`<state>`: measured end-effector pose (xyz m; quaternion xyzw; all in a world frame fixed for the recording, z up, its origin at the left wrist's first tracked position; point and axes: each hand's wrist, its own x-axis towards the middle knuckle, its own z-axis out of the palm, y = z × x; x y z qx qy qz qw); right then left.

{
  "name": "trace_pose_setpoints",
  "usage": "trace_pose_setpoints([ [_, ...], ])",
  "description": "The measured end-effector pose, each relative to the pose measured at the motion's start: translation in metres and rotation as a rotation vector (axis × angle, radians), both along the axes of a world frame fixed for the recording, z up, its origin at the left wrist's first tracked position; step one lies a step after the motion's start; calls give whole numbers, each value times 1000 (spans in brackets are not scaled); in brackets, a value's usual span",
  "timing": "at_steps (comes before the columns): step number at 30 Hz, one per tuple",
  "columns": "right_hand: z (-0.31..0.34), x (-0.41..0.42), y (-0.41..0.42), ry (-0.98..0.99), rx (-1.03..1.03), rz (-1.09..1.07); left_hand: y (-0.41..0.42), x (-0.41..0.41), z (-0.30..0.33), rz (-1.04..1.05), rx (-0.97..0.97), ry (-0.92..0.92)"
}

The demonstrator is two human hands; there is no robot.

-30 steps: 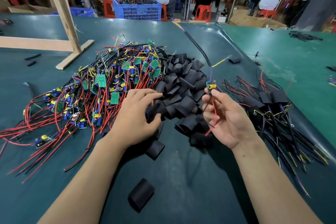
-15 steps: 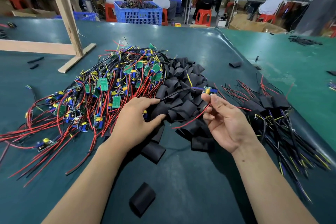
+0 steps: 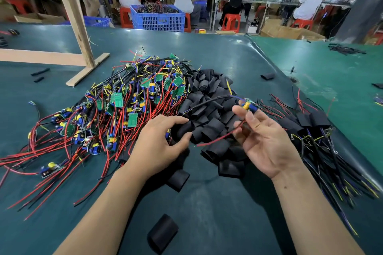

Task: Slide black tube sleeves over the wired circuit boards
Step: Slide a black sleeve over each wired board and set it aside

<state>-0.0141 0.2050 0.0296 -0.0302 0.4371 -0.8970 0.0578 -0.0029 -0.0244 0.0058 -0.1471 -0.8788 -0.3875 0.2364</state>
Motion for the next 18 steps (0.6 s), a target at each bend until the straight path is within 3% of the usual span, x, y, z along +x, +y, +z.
trace_pose_setpoints([
  [7,4,0,-2,71,-85,-120,3,6,4,-130,51,18],
  [18,6,1,0,75,27,-198,9,11,7,-136,148,112],
])
